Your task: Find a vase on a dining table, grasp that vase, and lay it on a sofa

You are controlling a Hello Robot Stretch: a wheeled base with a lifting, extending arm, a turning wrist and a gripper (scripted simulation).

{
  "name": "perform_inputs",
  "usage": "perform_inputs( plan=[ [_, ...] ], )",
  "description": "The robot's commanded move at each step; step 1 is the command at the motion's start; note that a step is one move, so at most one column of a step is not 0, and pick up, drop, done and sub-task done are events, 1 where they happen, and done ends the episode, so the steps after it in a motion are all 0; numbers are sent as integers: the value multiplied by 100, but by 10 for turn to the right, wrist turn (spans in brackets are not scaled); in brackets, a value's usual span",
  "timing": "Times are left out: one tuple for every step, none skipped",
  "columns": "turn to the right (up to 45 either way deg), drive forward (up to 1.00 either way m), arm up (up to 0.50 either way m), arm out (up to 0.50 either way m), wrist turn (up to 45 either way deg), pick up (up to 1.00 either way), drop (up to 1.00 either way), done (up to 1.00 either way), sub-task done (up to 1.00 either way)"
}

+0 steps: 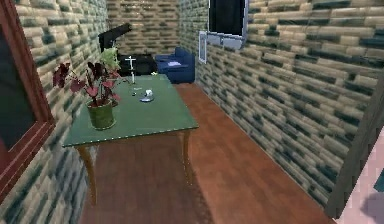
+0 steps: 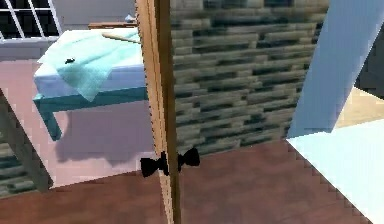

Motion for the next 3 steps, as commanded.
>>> perform_inputs(
  plan=[
    [60, 0, 0, 0, 0, 0, 0, 0, 0],
    [0, 65, 0, 0, 0, 0, 0, 0, 0],
    [150, 0, 0, 0, 0, 0, 0, 0, 0]
  ],
)
